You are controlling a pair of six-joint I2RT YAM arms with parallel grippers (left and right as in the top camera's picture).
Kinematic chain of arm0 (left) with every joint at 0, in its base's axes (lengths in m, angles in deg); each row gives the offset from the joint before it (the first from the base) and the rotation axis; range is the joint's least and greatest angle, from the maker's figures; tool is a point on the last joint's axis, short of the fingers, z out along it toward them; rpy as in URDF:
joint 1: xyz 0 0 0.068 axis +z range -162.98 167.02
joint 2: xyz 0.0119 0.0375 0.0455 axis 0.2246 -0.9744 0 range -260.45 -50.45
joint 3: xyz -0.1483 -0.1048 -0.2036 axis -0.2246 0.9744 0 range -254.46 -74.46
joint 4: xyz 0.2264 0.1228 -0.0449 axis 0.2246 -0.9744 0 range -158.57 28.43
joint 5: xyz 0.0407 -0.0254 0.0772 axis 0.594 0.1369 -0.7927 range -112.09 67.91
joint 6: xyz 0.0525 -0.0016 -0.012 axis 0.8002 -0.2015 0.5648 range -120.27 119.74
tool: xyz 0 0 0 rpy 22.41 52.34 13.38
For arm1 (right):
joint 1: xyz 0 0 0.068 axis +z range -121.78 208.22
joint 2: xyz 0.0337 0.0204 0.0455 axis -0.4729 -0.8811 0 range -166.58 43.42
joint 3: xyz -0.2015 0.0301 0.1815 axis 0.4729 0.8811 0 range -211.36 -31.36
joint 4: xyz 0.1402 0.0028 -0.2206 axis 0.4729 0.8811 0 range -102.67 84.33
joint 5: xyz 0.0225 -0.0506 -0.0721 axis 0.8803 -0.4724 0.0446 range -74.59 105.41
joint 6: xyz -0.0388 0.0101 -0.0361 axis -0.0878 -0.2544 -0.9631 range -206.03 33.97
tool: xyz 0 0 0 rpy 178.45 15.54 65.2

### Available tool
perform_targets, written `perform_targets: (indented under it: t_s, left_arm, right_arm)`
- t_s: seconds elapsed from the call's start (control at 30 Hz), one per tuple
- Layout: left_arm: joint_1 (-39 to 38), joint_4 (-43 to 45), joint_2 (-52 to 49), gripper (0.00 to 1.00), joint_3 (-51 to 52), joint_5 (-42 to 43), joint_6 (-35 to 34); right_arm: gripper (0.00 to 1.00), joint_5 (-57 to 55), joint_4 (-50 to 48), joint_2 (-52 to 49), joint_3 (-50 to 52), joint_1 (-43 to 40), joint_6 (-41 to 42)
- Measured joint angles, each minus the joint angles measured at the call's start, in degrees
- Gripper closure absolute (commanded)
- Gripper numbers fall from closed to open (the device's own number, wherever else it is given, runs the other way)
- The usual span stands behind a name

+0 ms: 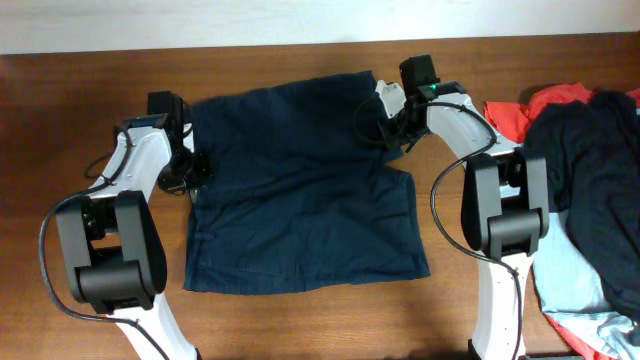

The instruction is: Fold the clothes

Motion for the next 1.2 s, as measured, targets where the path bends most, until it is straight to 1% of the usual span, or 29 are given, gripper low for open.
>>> perform_targets:
  t_s: [0.1, 0.2, 0.3, 0.43, 0.57, 0.93, 1.2]
  left_arm:
    - [0.0, 0.0, 0.0, 0.99, 0.0, 0.0, 0.0]
    - [0.0, 0.0, 0.0, 0.99, 0.0, 0.0, 0.0]
    - [0.0, 0.0, 0.0, 0.99, 0.0, 0.0, 0.0]
    - [0.0, 0.0, 0.0, 1.0, 0.0, 0.0, 0.0]
    - [0.0, 0.0, 0.0, 0.99, 0.0, 0.0, 0.0]
    - [0.0, 0.0, 0.0, 0.99, 0.0, 0.0, 0.0]
    - [0.0, 0.0, 0.0, 0.99, 0.0, 0.0, 0.0]
  right_arm:
    - [0.42, -1.8, 2.2, 0.0, -2.0, 0.0, 0.0]
    - [0.42, -4.7, 4.2, 0.0, -6.3, 0.0, 0.0]
    - [0.42, -9.1, 4.3, 0.0, -10.0, 0.0, 1.7]
    - [0.42, -15.1, 4.5, 0.1, -10.8, 0.0, 4.8]
    - [0.42, -18.0, 4.5, -0.9, -10.8, -0.1, 6.2]
    - [0.42, -18.5, 4.2, -3.9, -10.8, -0.1, 7.9]
    - [0.43, -14.8, 3.5, -3.9, -10.8, -0.1, 8.8]
